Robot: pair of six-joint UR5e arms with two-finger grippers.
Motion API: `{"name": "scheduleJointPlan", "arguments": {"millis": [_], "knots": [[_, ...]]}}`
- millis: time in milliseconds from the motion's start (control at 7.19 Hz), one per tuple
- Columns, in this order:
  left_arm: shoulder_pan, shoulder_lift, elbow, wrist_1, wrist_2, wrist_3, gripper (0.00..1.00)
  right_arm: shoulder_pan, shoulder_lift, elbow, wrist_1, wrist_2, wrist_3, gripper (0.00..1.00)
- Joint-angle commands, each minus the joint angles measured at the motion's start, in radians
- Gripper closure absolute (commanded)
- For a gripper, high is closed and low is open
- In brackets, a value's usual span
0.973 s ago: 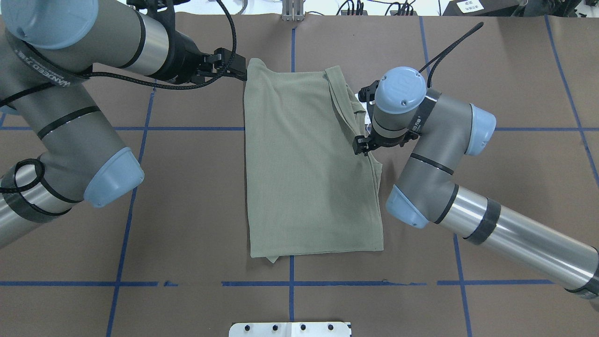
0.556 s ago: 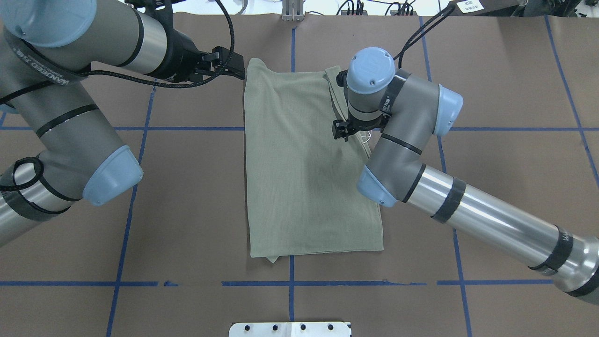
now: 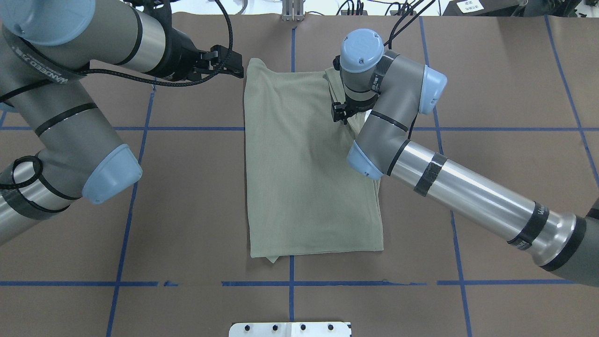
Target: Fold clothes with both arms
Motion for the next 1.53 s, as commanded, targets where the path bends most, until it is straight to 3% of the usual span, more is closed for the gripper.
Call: {"name": "scheduleJointPlan", "arguments": {"millis": [0,1112,1390], "knots": [[-0.004,0.001,0.002,0.000,0.000,0.000,0.00,0.004,0.000,-0.007,0.002,0.003,-0.006,0.00],[-0.005,-0.004,0.012,-0.006,0.000,0.000,0.00,0.090,-0.021,-0.030,0.002,0.023,-0.118,0.00],[-0.002,-0.004,0.018,-0.005,-0.002,-0.011,0.00,0.096,-0.012,0.029,0.005,0.081,-0.110,0.00]]}}
